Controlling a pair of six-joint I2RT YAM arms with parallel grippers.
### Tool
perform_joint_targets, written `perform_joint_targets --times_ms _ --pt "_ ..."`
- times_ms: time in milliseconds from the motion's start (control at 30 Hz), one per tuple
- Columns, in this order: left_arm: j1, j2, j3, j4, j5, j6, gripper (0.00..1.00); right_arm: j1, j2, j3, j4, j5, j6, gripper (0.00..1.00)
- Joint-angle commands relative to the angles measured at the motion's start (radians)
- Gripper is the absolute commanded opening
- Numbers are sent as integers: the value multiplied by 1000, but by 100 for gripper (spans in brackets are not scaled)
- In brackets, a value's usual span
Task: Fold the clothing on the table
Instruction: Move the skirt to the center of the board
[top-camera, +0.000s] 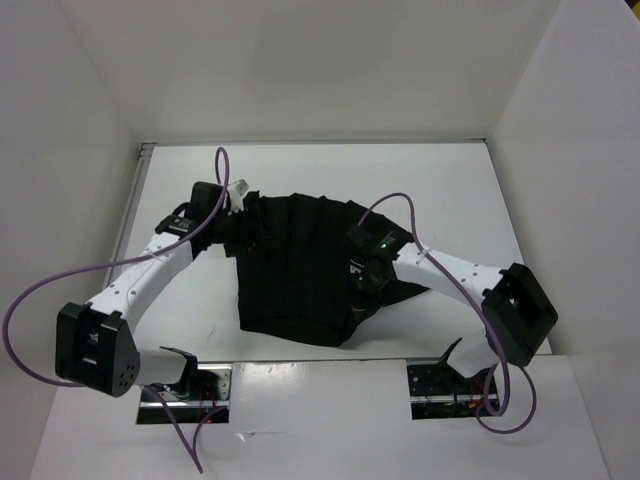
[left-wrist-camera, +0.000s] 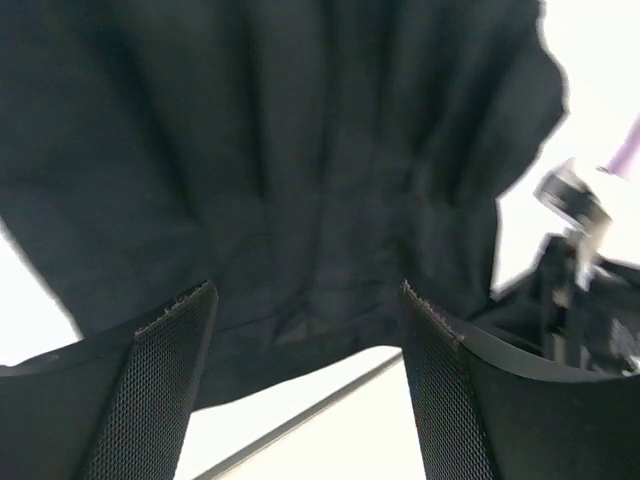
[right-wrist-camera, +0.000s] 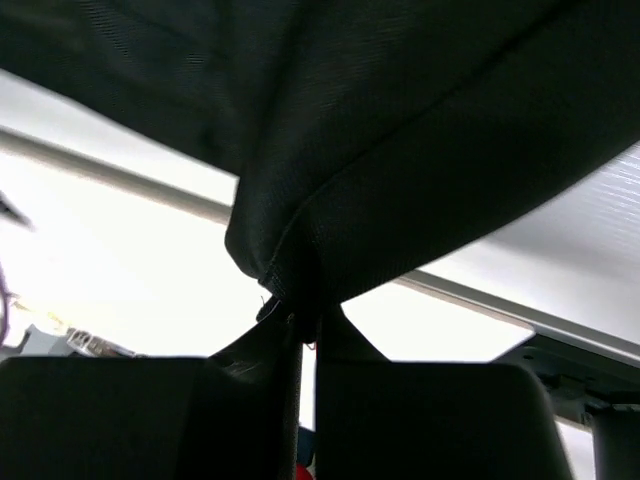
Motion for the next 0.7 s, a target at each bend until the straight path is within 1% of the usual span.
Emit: perform_joint_targets --times_ms 0,33,67,167,233,367,533,667 --pt "6 35 92 -163 -186 9 80 4 22 -22 1 64 22 0" --pt "6 35 112 -201 -246 9 80 4 33 -22 1 87 22 0" --pt "6 44 112 -264 -343 -13 80 4 65 -9 -8 136 34 0" --pt "6 35 103 -339 -409 -66 79 -16 136 11 -8 193 43 0" --pt "15 26 77 -398 -439 -112 79 -26 179 36 19 202 34 0" --pt "15 15 31 -433 -453 -142 79 -37 204 47 41 202 14 0" --pt "15 101 -9 -413 -343 -151 73 -103 214 47 32 213 -18 0" --pt "15 149 -30 -413 -343 -160 68 -167 175 47 22 225 -42 0"
